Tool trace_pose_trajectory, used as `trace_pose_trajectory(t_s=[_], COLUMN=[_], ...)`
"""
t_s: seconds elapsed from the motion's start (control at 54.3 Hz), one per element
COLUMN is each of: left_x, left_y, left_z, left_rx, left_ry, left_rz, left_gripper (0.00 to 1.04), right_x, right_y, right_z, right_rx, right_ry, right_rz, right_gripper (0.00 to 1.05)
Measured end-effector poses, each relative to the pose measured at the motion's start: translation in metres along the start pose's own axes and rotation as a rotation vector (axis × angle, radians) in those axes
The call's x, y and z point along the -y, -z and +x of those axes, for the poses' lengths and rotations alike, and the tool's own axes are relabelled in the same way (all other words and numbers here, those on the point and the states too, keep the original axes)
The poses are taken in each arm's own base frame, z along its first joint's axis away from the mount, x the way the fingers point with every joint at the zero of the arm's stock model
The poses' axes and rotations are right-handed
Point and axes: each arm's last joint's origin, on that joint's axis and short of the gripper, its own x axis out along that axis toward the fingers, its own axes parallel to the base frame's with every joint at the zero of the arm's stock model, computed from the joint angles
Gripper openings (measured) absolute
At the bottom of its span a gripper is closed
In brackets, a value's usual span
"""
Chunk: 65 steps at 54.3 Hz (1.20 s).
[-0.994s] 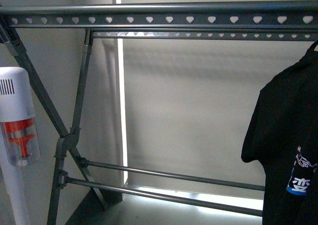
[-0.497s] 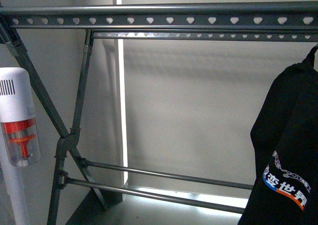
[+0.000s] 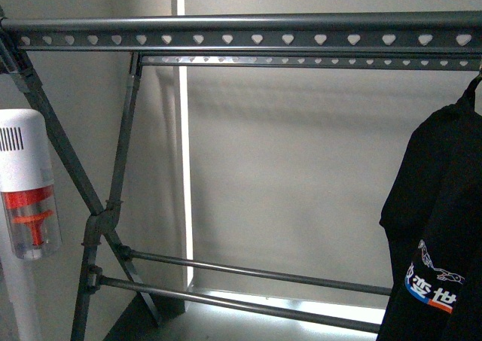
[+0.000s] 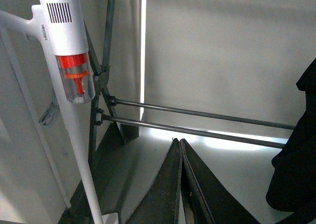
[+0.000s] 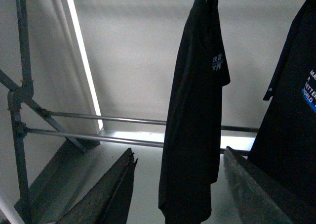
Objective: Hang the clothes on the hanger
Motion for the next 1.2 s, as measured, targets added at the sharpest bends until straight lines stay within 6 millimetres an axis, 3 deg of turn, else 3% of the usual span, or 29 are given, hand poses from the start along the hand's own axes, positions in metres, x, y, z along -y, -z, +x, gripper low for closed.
trace_pose_trajectory(t_s=[0.331,0.479,1.197], left_x=[0.000,0.000,0.000], left_y=[0.003,0.003,0.003], left_z=[-0.013,-0.014,-0.014], left_rx=[-0.011,-0.006,-0.006], left_ry=[0.001,0.000,0.000], left_rz=[0.000,0.000,0.000], left_gripper=[0.04,0.04,0.04], right_x=[0.000,0.000,0.000], right_y=[0.005,0.016,0.016], right_z=[-0.001,-0.001,-0.001], right_rx=[0.019,0.020,0.020], right_ry=[-0.002,-0.002,-0.002], right_rz=[-0.017,-0.017,-0.017], right_gripper=[0.01,0.02,0.02])
